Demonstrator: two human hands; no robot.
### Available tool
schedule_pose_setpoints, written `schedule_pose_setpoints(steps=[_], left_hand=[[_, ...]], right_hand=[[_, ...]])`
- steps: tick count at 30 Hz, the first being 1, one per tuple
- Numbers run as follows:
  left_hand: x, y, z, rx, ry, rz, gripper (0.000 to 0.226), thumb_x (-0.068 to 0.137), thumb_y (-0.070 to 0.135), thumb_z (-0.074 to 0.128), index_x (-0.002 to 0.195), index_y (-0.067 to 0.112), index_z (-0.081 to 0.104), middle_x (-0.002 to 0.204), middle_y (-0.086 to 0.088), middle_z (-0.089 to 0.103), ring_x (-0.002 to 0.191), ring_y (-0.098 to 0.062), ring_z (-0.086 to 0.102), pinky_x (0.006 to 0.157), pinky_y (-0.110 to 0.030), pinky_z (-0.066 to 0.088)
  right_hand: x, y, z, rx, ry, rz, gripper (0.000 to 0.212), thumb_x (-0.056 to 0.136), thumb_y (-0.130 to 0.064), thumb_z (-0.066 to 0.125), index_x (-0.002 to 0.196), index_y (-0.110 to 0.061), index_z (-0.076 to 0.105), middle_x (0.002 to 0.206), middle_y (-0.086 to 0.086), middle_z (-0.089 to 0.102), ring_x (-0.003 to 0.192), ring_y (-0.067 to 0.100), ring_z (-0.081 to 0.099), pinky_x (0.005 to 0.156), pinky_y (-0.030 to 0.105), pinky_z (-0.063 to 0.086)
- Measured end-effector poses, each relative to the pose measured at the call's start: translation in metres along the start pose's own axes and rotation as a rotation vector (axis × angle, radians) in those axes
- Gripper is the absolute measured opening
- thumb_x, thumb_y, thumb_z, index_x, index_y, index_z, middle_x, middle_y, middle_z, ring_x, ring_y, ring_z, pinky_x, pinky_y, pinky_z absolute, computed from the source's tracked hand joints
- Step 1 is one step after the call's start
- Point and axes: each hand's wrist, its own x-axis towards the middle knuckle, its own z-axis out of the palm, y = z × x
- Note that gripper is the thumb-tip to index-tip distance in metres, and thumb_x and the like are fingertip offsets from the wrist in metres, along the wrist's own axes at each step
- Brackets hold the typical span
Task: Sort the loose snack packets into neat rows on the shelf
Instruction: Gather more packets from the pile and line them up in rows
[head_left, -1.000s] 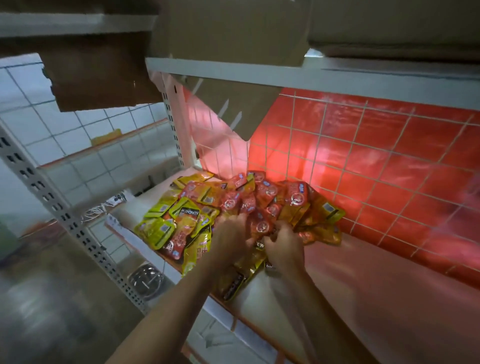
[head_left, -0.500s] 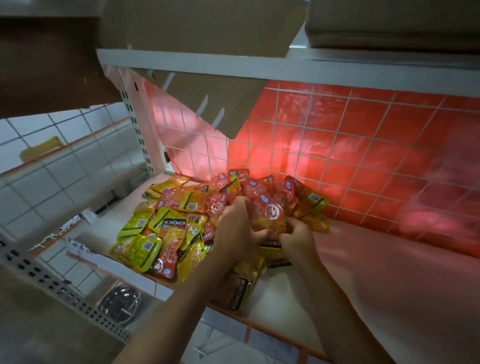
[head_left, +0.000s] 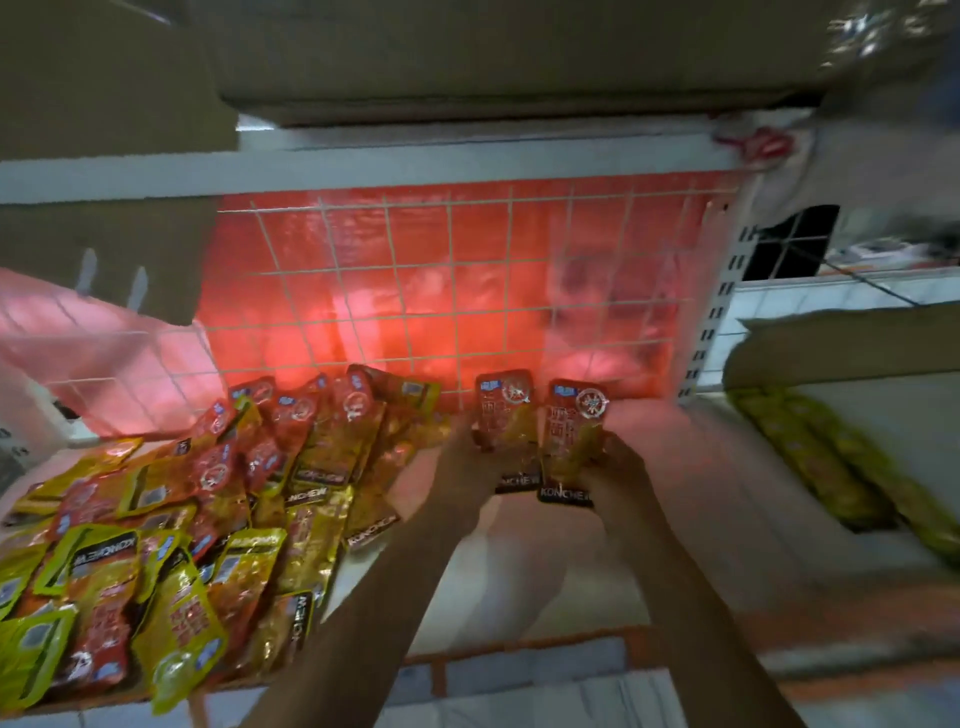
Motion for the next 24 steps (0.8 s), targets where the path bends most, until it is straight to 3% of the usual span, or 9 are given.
schedule_pose_setpoints(steps=[4, 7, 10, 12, 14, 16, 18, 24], left_hand=[[-0.011, 0.0, 0.068, -0.053, -0.127, -0.02, 0.059, 0.066, -0.02, 0.069, 0.117, 0.005, 0.055, 0.094, -0.012, 0.068, 0.077, -0.018, 0.068, 0.06, -0.026, 0.056], [-0.022, -0.003, 0.126, -0.033, -0.186, -0.039, 0.066, 0.064, -0.017, 0.072, 0.124, 0.004, 0.053, 0.108, -0.025, 0.065, 0.095, -0.036, 0.064, 0.079, -0.041, 0.057], [-0.04, -0.009, 0.189, 0.023, -0.232, -0.038, 0.06, 0.065, -0.003, 0.079, 0.118, 0.015, 0.059, 0.108, -0.014, 0.067, 0.098, -0.029, 0.065, 0.087, -0.044, 0.055], [-0.055, -0.011, 0.232, 0.068, -0.262, -0.01, 0.045, 0.061, 0.012, 0.078, 0.101, 0.029, 0.065, 0.1, -0.002, 0.07, 0.095, -0.023, 0.067, 0.088, -0.045, 0.054], [-0.067, -0.014, 0.276, 0.101, -0.27, 0.02, 0.03, 0.067, 0.01, 0.073, 0.087, 0.033, 0.066, 0.095, 0.004, 0.07, 0.093, -0.021, 0.066, 0.088, -0.041, 0.054], [-0.074, -0.022, 0.319, 0.116, -0.271, 0.034, 0.033, 0.075, 0.004, 0.072, 0.089, 0.032, 0.063, 0.095, 0.004, 0.069, 0.092, -0.018, 0.065, 0.088, -0.04, 0.054], [-0.083, -0.027, 0.359, 0.147, -0.299, 0.048, 0.032, 0.073, 0.011, 0.076, 0.095, 0.029, 0.063, 0.096, 0.003, 0.069, 0.09, -0.016, 0.066, 0.088, -0.041, 0.054], [-0.101, -0.025, 0.468, 0.139, -0.387, 0.027, 0.019, 0.085, 0.017, 0.071, 0.099, 0.019, 0.059, 0.095, -0.001, 0.066, 0.085, -0.018, 0.066, 0.078, -0.04, 0.057]], right_hand=[[-0.006, 0.0, -0.076, -0.03, 0.077, -0.015, 0.019, 0.083, -0.022, 0.061, 0.099, -0.016, 0.069, 0.092, 0.005, 0.074, 0.082, 0.025, 0.072, 0.076, 0.05, 0.058], [-0.011, 0.005, -0.138, -0.108, 0.171, -0.064, 0.027, 0.077, -0.043, 0.06, 0.095, -0.024, 0.067, 0.089, 0.001, 0.073, 0.08, 0.022, 0.071, 0.076, 0.051, 0.057], [-0.025, 0.0, -0.201, -0.141, 0.218, -0.084, 0.006, 0.09, -0.023, 0.059, 0.091, -0.022, 0.065, 0.084, -0.003, 0.068, 0.077, 0.015, 0.067, 0.069, 0.037, 0.055], [-0.033, -0.003, -0.245, -0.191, 0.269, -0.089, 0.008, 0.088, -0.016, 0.058, 0.094, -0.016, 0.064, 0.087, 0.005, 0.068, 0.083, 0.024, 0.066, 0.073, 0.043, 0.055], [-0.037, 0.002, -0.289, -0.173, 0.289, -0.083, 0.008, 0.088, -0.014, 0.059, 0.088, -0.018, 0.065, 0.086, 0.005, 0.069, 0.083, 0.026, 0.067, 0.075, 0.044, 0.055], [-0.038, 0.012, -0.333, -0.223, 0.328, -0.037, 0.011, 0.091, -0.016, 0.055, 0.087, -0.017, 0.065, 0.083, 0.007, 0.07, 0.078, 0.026, 0.068, 0.073, 0.044, 0.057], [-0.038, 0.02, -0.375, -0.253, 0.365, -0.008, 0.016, 0.09, -0.018, 0.049, 0.088, -0.01, 0.063, 0.083, 0.015, 0.068, 0.078, 0.034, 0.068, 0.074, 0.052, 0.056], [-0.049, 0.022, -0.474, -0.158, 0.456, 0.044, 0.016, 0.081, 0.002, 0.052, 0.084, -0.008, 0.064, 0.085, 0.019, 0.069, 0.082, 0.037, 0.067, 0.08, 0.053, 0.055]])
